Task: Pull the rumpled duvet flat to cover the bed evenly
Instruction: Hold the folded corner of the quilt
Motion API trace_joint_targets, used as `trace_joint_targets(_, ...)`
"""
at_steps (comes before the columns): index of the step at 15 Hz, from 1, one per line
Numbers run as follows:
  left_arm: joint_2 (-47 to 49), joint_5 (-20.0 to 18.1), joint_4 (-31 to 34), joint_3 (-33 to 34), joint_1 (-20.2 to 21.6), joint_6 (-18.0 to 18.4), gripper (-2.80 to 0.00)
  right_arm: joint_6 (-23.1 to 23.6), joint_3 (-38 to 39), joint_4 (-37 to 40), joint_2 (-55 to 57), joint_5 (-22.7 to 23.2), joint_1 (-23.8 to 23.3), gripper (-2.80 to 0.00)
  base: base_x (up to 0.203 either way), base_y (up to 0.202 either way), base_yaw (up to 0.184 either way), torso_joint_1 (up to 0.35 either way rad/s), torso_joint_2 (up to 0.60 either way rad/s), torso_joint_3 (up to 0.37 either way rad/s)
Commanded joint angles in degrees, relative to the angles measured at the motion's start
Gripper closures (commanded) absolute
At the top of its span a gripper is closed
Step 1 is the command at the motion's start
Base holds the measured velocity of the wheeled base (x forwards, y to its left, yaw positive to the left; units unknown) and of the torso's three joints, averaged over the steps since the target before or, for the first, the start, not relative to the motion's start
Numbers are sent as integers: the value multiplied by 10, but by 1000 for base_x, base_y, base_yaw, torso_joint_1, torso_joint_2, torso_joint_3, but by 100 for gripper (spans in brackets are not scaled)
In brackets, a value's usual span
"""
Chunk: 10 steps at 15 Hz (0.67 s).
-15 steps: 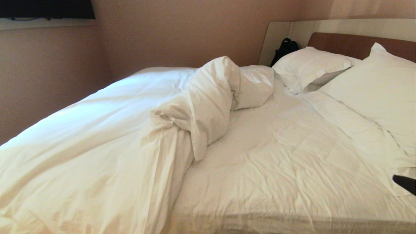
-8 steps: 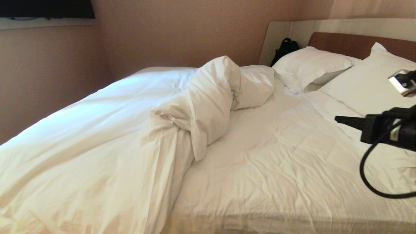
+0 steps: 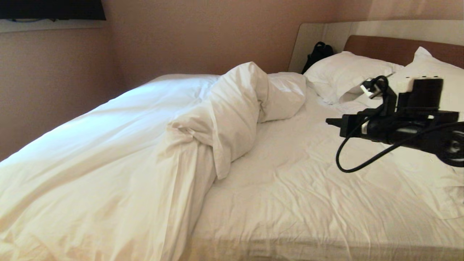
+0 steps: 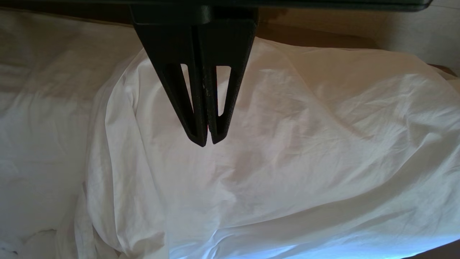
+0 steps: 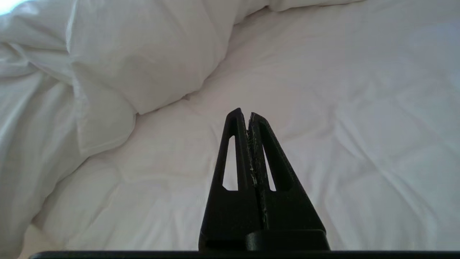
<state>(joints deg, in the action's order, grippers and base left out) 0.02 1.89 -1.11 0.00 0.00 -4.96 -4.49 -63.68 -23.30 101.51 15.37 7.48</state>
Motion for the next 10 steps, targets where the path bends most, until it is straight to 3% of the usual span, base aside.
trace_joint_targets(1, 0, 0, 0, 0, 0, 0, 0, 0, -41, -42, 92, 0, 15, 0, 0, 0, 0, 0, 0, 0)
trace_joint_targets(10, 0, 0, 0, 0, 0, 0, 0, 13, -213, -53, 261, -1, 53, 0, 0, 0, 0, 0, 0, 0)
